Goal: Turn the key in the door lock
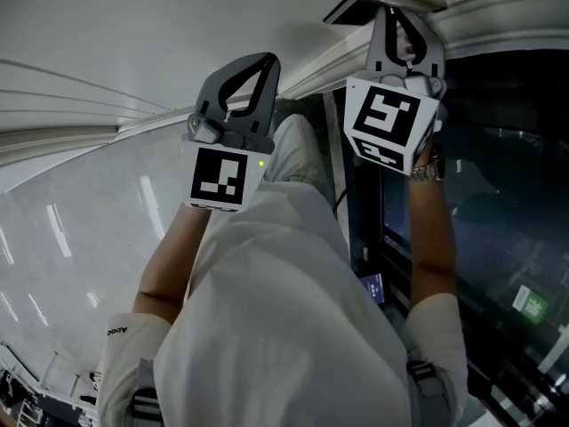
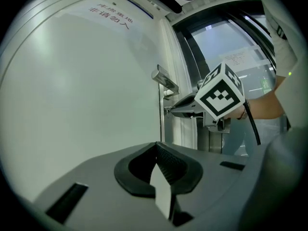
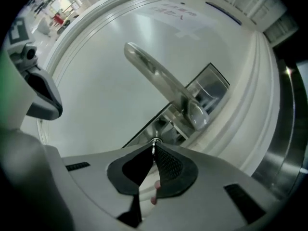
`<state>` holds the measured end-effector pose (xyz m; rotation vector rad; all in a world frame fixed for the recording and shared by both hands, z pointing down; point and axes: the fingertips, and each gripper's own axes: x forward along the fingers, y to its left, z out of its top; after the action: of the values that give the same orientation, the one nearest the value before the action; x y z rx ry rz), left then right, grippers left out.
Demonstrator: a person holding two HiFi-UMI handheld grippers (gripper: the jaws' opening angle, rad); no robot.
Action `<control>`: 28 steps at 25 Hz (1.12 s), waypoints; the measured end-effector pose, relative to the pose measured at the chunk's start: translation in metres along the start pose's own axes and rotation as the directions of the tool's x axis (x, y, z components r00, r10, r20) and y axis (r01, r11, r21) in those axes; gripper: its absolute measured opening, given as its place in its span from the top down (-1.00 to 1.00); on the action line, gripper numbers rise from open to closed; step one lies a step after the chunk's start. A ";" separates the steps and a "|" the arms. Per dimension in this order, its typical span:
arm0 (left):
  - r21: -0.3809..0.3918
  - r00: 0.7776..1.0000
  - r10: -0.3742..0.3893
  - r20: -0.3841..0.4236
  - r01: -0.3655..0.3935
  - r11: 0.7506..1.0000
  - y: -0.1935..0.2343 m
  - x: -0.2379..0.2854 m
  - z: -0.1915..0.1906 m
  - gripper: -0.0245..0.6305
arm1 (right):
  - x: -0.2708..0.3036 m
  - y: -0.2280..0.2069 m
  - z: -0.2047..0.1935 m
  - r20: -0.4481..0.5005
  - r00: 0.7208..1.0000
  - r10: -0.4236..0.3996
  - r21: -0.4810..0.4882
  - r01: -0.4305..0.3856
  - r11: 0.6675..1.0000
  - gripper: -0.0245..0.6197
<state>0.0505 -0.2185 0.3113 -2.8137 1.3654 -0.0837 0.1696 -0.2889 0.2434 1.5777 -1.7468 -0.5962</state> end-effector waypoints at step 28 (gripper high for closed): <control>-0.010 0.999 0.037 0.002 -0.037 0.999 -0.002 -0.014 -0.001 0.90 | 0.001 -0.013 -0.020 0.249 0.964 0.098 0.956 -0.228 -0.185 0.89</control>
<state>0.0434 -0.2061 0.3113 -2.7948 1.4204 -0.0734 0.1933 -0.2899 0.2468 2.0776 -2.6011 1.4334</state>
